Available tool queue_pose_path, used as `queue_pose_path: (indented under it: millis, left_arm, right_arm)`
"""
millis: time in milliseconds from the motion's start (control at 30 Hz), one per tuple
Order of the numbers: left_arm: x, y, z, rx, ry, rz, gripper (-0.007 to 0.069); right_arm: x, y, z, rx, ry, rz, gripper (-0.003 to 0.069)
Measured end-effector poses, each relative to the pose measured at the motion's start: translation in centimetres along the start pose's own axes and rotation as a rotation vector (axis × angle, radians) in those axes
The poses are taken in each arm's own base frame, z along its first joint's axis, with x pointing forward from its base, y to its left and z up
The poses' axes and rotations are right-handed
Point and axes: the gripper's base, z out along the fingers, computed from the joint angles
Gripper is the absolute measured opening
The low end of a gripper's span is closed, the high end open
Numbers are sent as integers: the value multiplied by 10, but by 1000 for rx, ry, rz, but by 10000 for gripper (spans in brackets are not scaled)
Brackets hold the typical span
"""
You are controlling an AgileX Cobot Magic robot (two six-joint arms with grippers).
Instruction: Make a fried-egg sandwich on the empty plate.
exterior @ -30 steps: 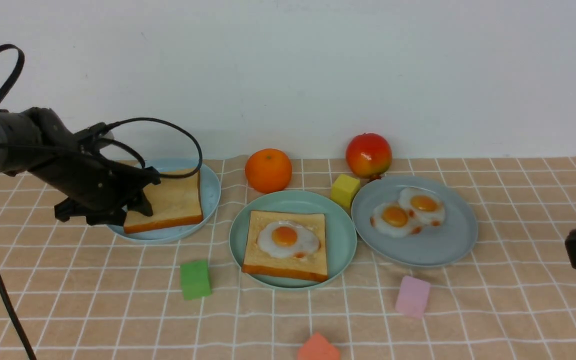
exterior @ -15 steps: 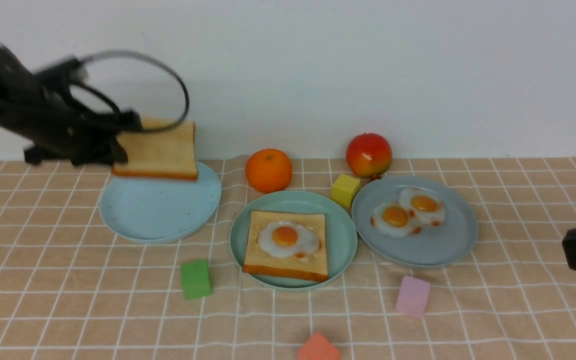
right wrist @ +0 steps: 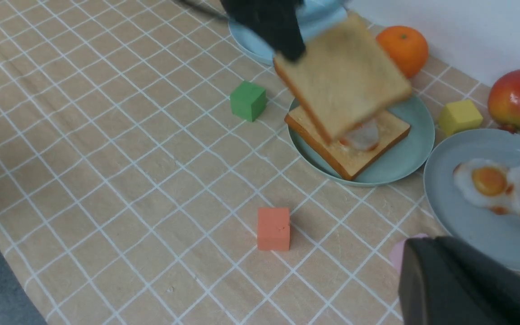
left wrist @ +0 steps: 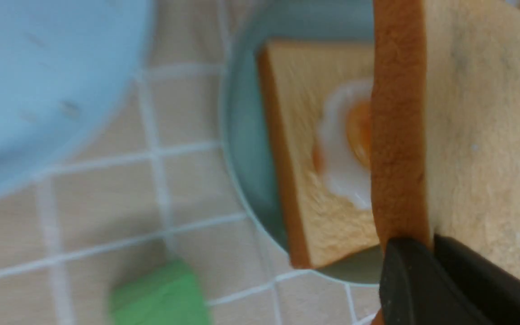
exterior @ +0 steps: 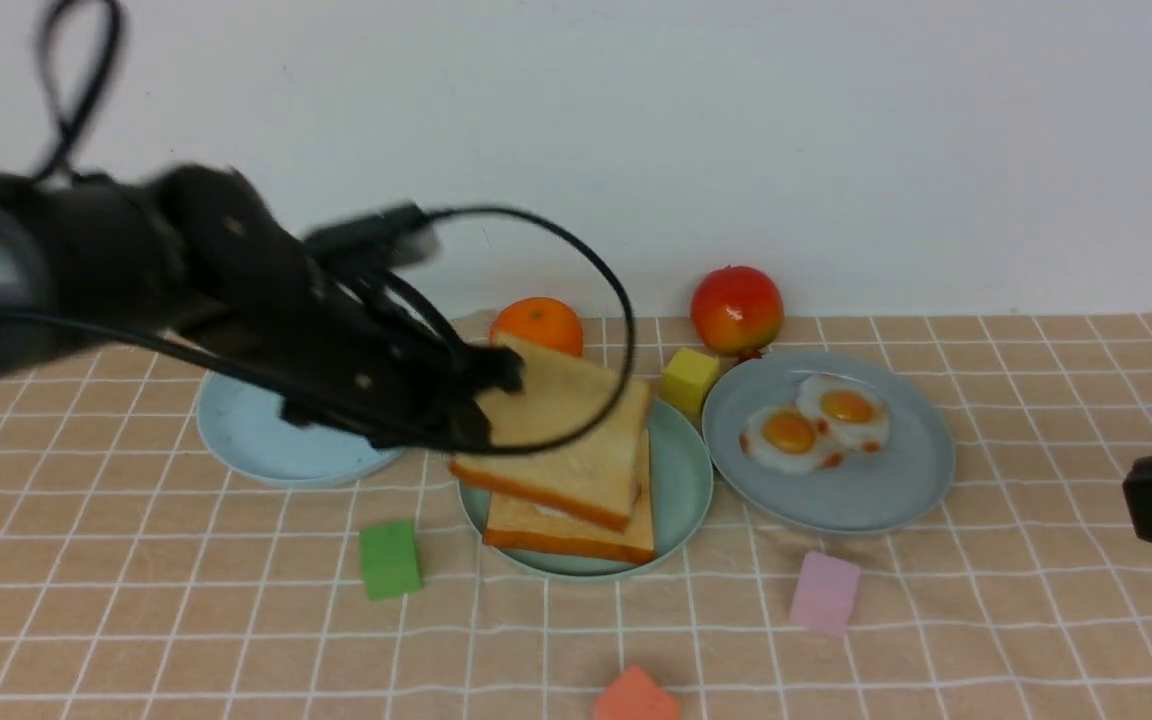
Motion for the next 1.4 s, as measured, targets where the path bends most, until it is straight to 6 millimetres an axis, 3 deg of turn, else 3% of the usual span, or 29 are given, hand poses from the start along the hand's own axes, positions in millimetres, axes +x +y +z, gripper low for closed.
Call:
queue_pose_path:
  millis: [267, 433, 633, 667, 700, 867, 1000, 1033, 1200, 1367, 1400]
  left_arm:
    - [6, 8, 44, 15, 11, -142, 17]
    - [10, 12, 53, 9, 34, -180, 36]
    - [10, 12, 52, -4, 44, -170, 176]
    - [10, 11, 48, -11, 56, -149, 237]
    - [9, 10, 42, -22, 64, -115, 291]
    - [0, 1, 8, -58, 41, -24, 418]
    - [-4, -5, -24, -89, 15, 59, 453]
    - [-4, -9, -43, -100, 2, 95, 452]
    - [4, -22, -96, -87, -3, 142, 388]
    - [23, -37, -170, -53, -64, 188, 211]
    - [24, -38, -173, -51, -68, 189, 203]
  right_arm:
    - [0, 0, 0, 0, 0, 0, 41]
    - [0, 0, 0, 0, 0, 0, 44]
    - [0, 0, 0, 0, 2, -2, 52]
    - [1, 0, 0, 0, 10, -5, 52]
    - [2, 0, -1, -1, 21, -10, 53]
    - [15, 3, -6, 23, 17, -28, 58]
    - [36, 10, -19, 78, -81, -27, 64]
    - [48, 14, -29, 115, -150, -18, 66]
    - [93, 24, -43, 173, -242, 39, 67]
    - [133, 33, -45, 178, -317, 122, 67]
    - [135, 33, -44, 176, -315, 130, 67]
